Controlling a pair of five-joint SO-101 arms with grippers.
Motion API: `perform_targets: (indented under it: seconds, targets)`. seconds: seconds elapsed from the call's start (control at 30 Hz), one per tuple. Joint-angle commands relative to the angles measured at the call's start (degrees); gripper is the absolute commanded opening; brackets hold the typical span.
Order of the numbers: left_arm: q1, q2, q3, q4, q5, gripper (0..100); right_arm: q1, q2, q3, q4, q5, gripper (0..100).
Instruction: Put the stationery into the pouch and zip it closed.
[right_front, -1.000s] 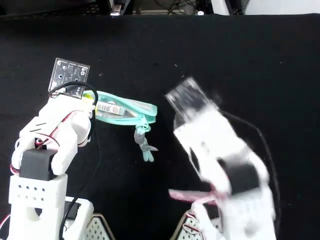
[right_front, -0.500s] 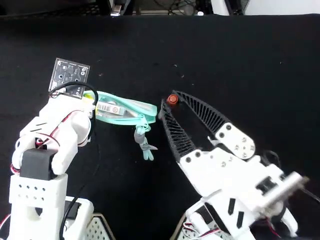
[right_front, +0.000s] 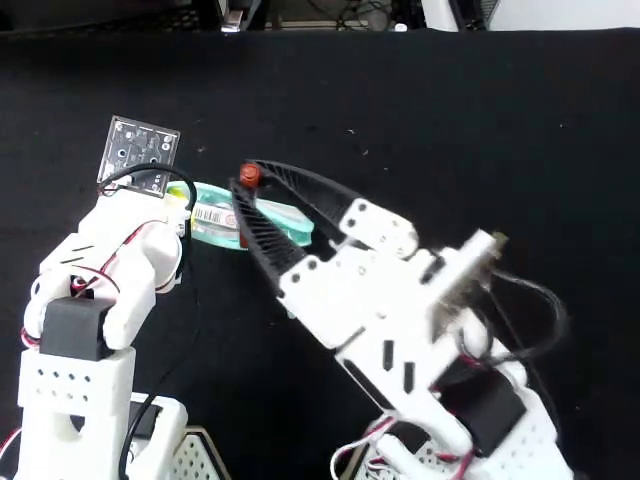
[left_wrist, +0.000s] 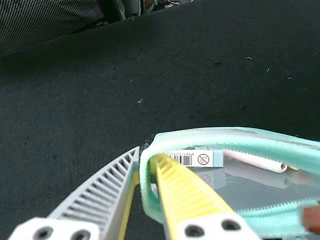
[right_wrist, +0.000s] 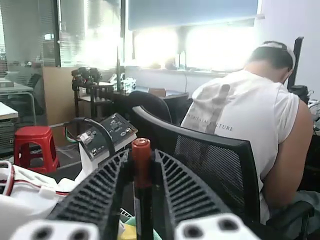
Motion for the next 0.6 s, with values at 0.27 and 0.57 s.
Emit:
perform_targets:
  seconds: [0.27, 0.57]
  targets:
    - [-0.3, 0.9, 0.8, -0.4, -0.4, 4, -0.2, 4.8, 0.3, -5.5, 5.7, 1.2]
    - [-0.4, 0.9, 0.9, -0.4, -0.5, 4, 0.7, 3.2, 6.5, -3.8, 6.3, 1.2]
